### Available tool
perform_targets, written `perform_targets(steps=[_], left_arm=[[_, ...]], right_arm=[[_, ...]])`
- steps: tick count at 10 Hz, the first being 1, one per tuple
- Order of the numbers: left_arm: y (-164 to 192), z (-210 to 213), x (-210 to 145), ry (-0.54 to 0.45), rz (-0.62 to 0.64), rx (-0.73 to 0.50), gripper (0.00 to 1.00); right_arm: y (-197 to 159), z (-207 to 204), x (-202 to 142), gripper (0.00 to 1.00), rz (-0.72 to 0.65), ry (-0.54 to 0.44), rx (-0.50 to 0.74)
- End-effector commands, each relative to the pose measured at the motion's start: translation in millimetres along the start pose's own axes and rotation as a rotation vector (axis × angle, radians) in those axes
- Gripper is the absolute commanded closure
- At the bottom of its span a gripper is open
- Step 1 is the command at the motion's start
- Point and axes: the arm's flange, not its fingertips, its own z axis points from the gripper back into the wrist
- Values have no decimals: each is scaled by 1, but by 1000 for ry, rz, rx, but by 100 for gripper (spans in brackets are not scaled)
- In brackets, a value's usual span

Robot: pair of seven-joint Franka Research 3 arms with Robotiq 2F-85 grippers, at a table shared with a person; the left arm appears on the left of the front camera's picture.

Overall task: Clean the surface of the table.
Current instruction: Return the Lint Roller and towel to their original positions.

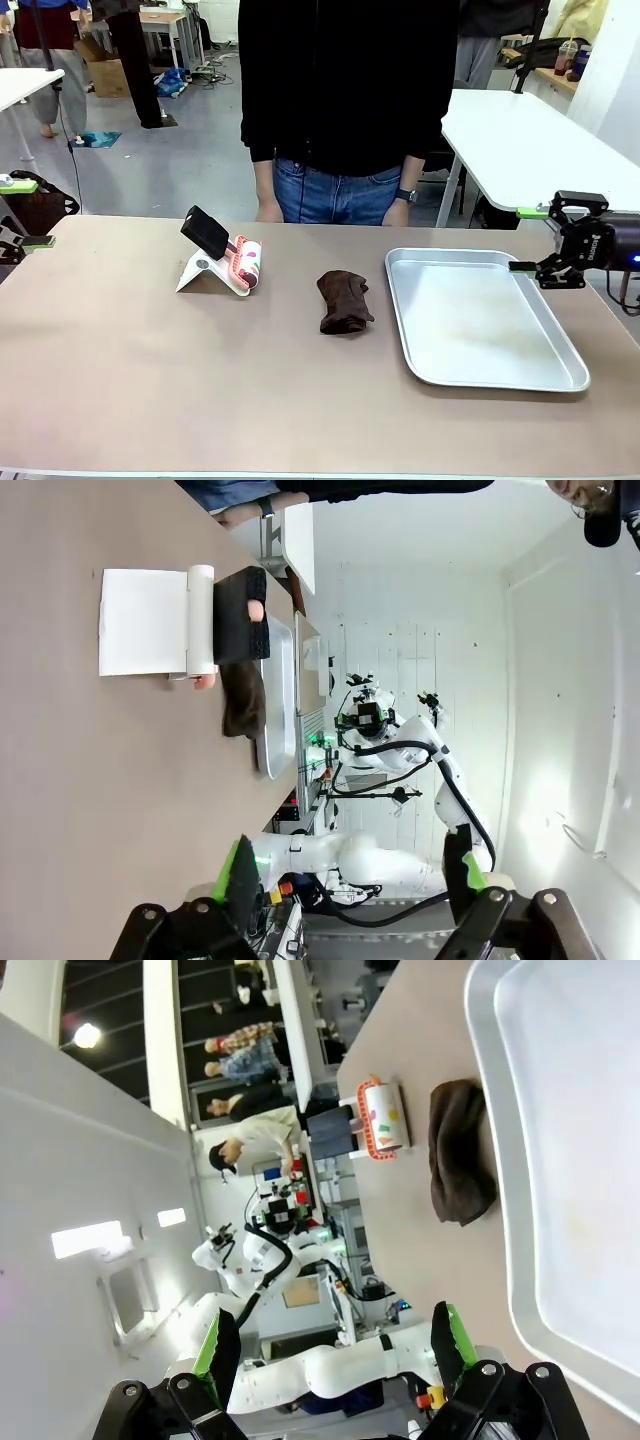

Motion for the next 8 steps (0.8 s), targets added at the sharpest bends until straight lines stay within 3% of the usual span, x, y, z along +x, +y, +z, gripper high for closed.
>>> perform_targets(steps=[1, 8], left_arm=[[-1, 5, -6, 20, -32, 1, 4], [-1, 5, -6, 20, -32, 1, 4]], right_arm=[[17, -2, -6, 0, 8, 11, 0], [17, -2, -6, 0, 8, 11, 0]])
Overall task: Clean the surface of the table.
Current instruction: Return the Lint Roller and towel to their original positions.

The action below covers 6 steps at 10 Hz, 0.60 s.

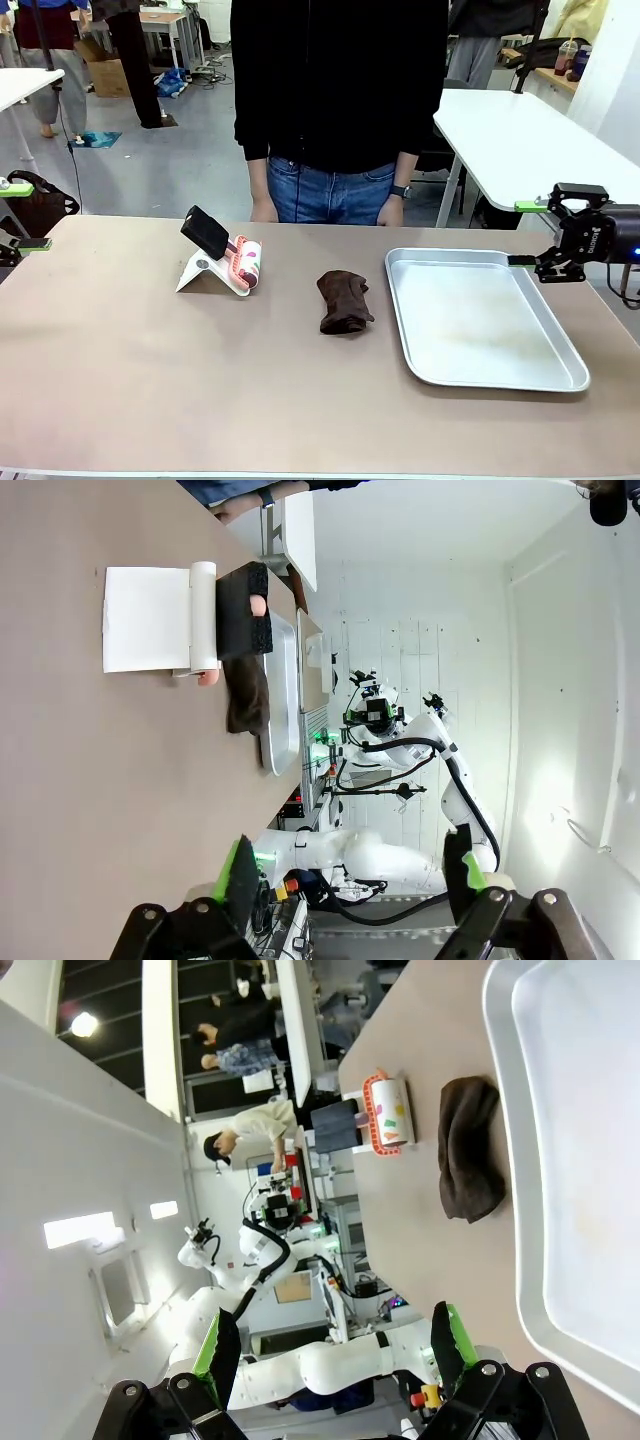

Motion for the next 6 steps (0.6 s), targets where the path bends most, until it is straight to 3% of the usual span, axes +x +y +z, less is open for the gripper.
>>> perform_targets(steps=[1, 6], left_arm=[[-2, 2, -3, 12, -17, -5, 4], [-2, 2, -3, 12, -17, -5, 4]], right_arm=[[4, 1, -1, 0, -21, 4, 10], [4, 1, -1, 0, -21, 4, 10]])
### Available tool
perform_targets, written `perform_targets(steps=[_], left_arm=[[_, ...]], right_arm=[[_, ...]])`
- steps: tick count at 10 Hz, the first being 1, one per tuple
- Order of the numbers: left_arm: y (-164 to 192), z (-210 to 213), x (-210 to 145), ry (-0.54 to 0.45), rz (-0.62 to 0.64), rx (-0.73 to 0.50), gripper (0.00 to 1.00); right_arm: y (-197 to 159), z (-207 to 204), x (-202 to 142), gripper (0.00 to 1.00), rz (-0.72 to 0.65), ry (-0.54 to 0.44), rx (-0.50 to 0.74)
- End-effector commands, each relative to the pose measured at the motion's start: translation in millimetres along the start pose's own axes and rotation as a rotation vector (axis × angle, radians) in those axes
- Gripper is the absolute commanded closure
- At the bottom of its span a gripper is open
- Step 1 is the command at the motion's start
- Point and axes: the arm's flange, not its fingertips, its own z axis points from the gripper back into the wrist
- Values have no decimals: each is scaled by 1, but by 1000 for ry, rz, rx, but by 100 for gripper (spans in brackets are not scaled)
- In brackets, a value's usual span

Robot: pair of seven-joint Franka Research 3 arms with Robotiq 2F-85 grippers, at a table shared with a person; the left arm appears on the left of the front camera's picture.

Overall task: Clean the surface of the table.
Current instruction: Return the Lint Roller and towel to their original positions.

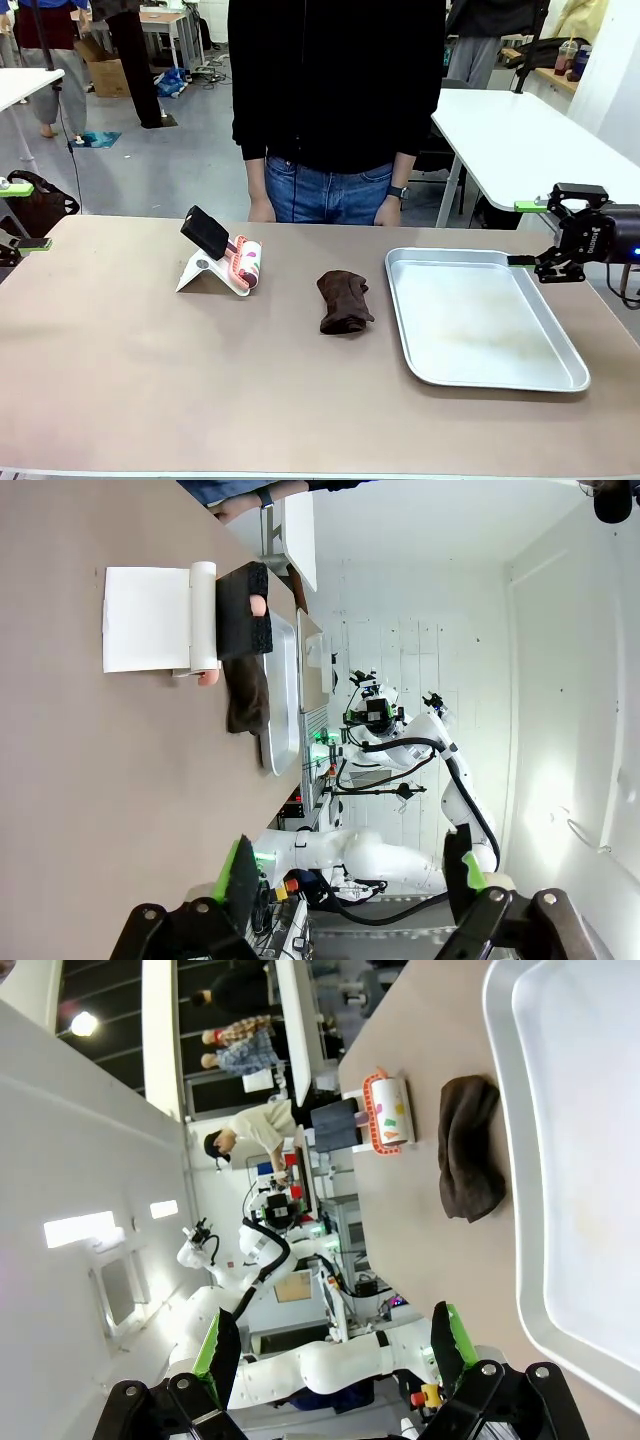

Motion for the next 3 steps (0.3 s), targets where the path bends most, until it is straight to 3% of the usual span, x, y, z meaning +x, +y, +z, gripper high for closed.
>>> perform_targets(steps=[1, 3], left_arm=[[-2, 2, -3, 12, -17, -5, 4], [-2, 2, -3, 12, -17, -5, 4]], right_arm=[[4, 2, -1, 0, -20, 2, 10], [4, 2, -1, 0, -20, 2, 10]])
